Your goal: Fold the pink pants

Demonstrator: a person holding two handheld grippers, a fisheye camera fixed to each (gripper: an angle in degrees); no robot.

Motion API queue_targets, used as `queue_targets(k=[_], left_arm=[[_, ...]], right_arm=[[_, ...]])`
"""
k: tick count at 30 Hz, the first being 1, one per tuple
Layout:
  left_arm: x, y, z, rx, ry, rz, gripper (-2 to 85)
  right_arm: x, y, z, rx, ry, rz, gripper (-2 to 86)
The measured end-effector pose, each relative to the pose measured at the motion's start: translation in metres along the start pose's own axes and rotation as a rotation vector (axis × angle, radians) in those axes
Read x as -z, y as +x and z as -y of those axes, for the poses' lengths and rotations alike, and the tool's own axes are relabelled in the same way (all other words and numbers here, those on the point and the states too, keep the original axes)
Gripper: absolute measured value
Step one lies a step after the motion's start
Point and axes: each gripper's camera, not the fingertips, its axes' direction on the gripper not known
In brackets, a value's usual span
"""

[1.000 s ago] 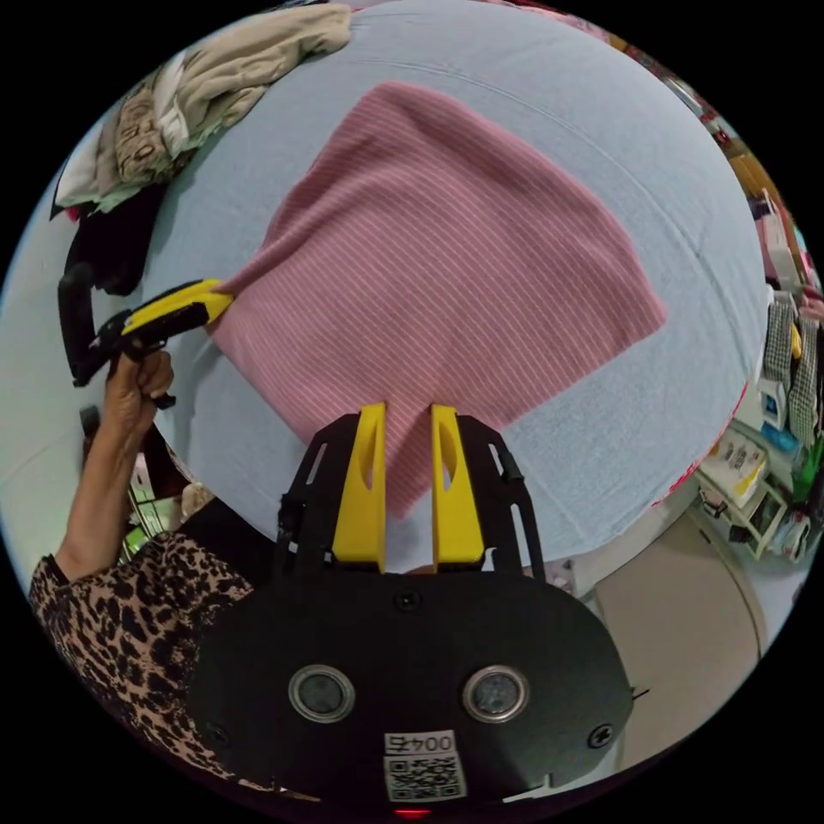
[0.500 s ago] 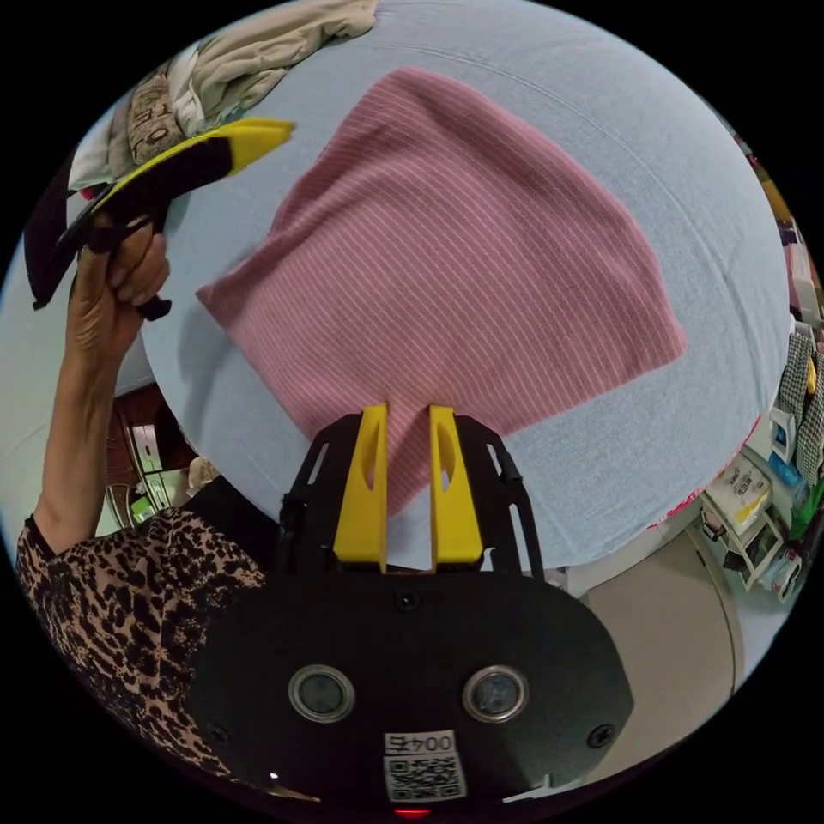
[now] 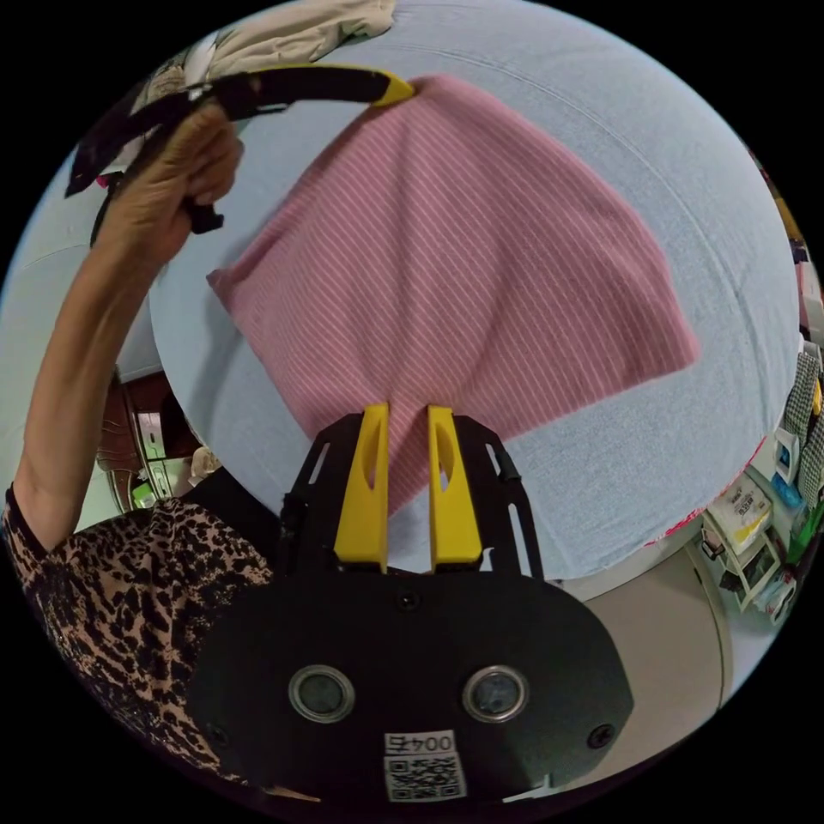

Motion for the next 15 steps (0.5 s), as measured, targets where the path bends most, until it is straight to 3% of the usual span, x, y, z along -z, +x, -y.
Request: queue_targets(k=[2, 7, 10, 15], left_arm=[[-0.034, -0.016, -0.007, 0.078, -0.05, -0.107, 1.3], [-0.04, -0.018, -0.021, 0.159, 0.041, -0.217, 3.1], [-0.02, -0.01, -0.026, 0.202, 0.09, -0.176, 6.3], [0.035, 0.057, -0.038, 0.176, 0.386, 0.028, 4.0]], right_arm=[[-0.002, 0.013, 0.0, 0.001, -0.008, 0.008, 7.4], [-0.006, 0.038, -0.003, 0.015, -0.017, 0.002, 7.6], [-0.01, 0.055, -0.009, 0.034, -0.008, 0.004, 7.5], [-0.017, 0.087, -0.02, 0.056, 0.014, 0.028, 7.6]])
